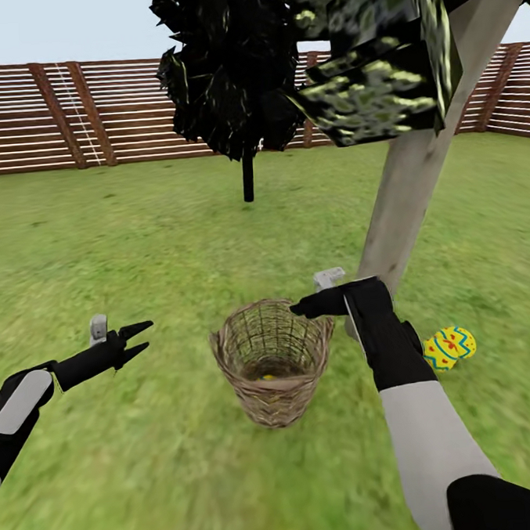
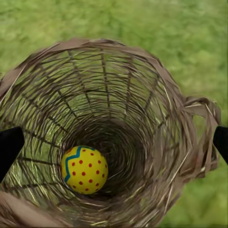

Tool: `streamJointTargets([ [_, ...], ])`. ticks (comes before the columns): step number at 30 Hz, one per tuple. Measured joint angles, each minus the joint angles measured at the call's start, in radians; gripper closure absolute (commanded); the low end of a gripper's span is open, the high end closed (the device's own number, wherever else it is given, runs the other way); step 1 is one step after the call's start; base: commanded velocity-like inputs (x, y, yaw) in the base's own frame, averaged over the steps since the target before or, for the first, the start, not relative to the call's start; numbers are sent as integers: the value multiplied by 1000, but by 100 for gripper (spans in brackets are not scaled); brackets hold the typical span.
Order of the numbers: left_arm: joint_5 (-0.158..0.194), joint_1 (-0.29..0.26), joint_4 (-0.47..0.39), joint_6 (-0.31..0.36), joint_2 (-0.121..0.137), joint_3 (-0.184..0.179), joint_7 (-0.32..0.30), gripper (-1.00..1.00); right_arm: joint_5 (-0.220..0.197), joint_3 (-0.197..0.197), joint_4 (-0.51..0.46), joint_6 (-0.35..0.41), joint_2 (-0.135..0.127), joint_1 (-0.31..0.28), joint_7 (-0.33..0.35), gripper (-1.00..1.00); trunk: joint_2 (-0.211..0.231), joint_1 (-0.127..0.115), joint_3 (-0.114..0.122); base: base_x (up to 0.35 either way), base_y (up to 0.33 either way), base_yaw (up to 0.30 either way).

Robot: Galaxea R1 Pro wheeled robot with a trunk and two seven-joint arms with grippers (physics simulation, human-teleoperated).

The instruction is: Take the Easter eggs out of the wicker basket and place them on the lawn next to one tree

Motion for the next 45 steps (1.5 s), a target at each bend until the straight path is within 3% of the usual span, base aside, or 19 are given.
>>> streamJointTargets([
  [16, 0, 0, 0, 3, 1, 0, -1, -100, 5, 17, 278, 4, 1, 4, 2, -100, 0, 0, 0, 148, 0, 0],
  [21, 1, 0, 0, 4, 1, 0, -1, -100, -5, 28, 304, 2, 2, 4, 8, -100, 0, 0, 0, 330, 0, 0],
  [29, -1, 0, 3, 3, 2, 0, 1, -100, -68, 83, 349, 2, 5, 4, 10, -100, 0, 1, 0, 98, 0, 0],
  [37, 0, 0, 1, 4, 4, 0, -1, -100, -74, 86, 372, 3, 6, 4, 9, -100, 0, 0, 0, 102, -20, 0],
  [45, 1, 0, 3, 4, 5, 0, -1, -100, -72, 92, 463, 1, 7, 4, 8, -100, 0, 1, 0, 90, -18, 0],
])
